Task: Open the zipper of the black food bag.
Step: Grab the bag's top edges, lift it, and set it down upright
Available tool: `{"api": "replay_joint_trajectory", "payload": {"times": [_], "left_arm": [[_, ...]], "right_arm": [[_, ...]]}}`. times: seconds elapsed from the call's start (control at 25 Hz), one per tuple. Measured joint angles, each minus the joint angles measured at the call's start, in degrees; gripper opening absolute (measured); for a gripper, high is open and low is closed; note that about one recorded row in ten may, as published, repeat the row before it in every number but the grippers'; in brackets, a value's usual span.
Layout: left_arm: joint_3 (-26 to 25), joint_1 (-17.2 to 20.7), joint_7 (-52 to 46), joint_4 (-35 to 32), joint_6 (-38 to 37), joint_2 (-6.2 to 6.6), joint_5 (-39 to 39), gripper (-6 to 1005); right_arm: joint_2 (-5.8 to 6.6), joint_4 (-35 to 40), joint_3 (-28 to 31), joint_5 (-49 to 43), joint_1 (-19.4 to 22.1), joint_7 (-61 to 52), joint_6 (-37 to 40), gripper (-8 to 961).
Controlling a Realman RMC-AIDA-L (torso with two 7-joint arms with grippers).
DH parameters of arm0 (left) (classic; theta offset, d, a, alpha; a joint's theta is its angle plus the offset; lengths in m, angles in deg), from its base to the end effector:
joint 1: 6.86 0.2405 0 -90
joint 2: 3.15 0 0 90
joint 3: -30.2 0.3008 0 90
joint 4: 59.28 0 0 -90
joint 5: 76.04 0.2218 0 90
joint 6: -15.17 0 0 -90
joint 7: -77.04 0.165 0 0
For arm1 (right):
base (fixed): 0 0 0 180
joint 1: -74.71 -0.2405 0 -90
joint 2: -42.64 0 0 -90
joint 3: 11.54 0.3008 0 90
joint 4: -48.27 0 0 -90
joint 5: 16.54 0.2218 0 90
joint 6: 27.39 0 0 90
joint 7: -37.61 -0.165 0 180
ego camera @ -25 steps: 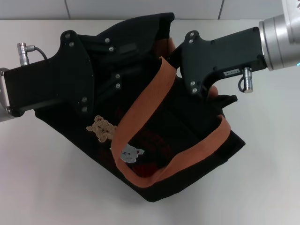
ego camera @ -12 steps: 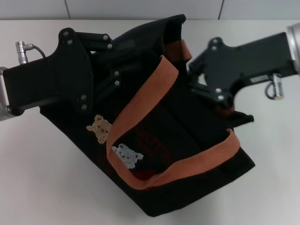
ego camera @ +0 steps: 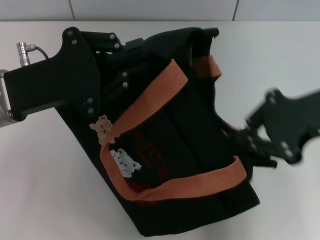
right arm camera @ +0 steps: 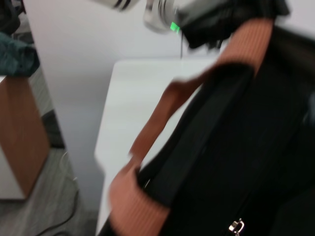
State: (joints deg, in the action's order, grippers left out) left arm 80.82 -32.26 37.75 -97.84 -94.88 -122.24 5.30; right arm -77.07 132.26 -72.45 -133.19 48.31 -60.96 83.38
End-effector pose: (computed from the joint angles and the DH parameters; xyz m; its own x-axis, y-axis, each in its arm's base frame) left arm -0.2278 0.3195 0.0022 0.5187 -0.4931 0.6984 -0.1380 -0.8545 -0.5008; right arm 0.1908 0.3209 0.0097 0.9900 0.0020 -0.1408 0.0025 -1.0000 0.0029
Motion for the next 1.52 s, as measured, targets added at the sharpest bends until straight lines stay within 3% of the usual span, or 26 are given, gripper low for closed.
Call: {"api": "replay_joint_trajectory", "payload": {"times": [0.28, 0.64, 0.96, 1.08, 1.52], "left_arm": [[0.0, 0.1, 0.0, 0.4, 0.3, 0.00, -0.3, 190], [0.4, -0.2, 0.1, 0.6, 0.3, 0.00, -0.3, 191], [0.4, -0.2, 0.1, 0.6, 0.1, 0.00, -0.3, 192], [0.5, -0.2, 0.1, 0.6, 0.1, 0.00, -0.3, 190], [0.8, -0.5, 0.1, 0.6, 0.0, 0.00, -0.3, 190]], "right_arm": [[-0.22, -1.0, 3.9, -6.3, 2.8, 0.0, 8.4, 3], [0.29, -4.5, 13.1, -5.8, 1.9, -2.5, 6.8, 4], [0.43, -5.2, 17.2, -11.1, 2.5, 4.1, 3.6, 310], [0.29, -6.9, 15.5, -11.3, 2.6, 5.2, 1.8, 427], [0.08, -14.1, 4.5, -7.1, 3.0, 8.8, -14.3, 624]]}}
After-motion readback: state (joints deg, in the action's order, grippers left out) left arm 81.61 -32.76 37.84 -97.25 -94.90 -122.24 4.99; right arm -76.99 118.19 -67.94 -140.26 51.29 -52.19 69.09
